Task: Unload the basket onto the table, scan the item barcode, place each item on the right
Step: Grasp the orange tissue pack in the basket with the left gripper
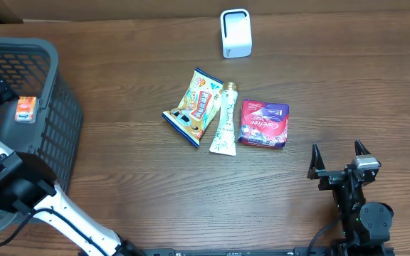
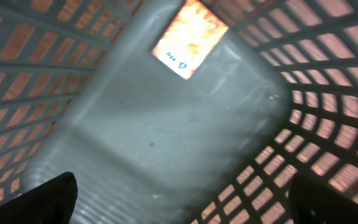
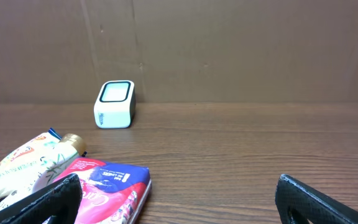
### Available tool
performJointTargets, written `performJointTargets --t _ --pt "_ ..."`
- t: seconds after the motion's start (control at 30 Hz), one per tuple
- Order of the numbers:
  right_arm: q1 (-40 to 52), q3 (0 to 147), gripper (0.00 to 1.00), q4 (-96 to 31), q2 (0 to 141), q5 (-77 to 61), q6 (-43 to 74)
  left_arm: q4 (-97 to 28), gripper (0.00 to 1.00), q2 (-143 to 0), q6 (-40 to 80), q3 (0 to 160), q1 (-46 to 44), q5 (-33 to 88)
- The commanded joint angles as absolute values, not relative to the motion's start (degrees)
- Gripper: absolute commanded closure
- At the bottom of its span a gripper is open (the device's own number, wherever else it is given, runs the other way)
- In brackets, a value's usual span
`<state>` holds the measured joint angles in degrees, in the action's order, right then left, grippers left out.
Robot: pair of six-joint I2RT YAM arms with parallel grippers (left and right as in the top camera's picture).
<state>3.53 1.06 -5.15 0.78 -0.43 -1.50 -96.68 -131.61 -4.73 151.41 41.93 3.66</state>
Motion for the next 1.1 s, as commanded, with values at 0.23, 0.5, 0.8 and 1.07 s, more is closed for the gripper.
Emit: performJointTargets --t 0.23,0.5,0.8,1.07 --pt "4.01 0.45 0.0 -4.78 0.16 -0.05 -1.58 -96.82 0.0 -123.48 -4.69 150.69 41.52 7.14" --pt "4.01 0.45 0.0 -4.78 0.16 -0.05 -1.56 -94.91 0.0 -114.69 -4.25 138.93 41.98 6.98" --pt "4.01 0.45 0.0 -4.78 0.16 -0.05 -1.56 -90.61 0.0 -114.65 -7.35 127.98 41.98 2.52" --pt "4.01 0.45 0.0 -4.78 0.16 -0.05 -1.56 -78.63 0.0 -114.65 -11.73 119.63 41.89 6.09"
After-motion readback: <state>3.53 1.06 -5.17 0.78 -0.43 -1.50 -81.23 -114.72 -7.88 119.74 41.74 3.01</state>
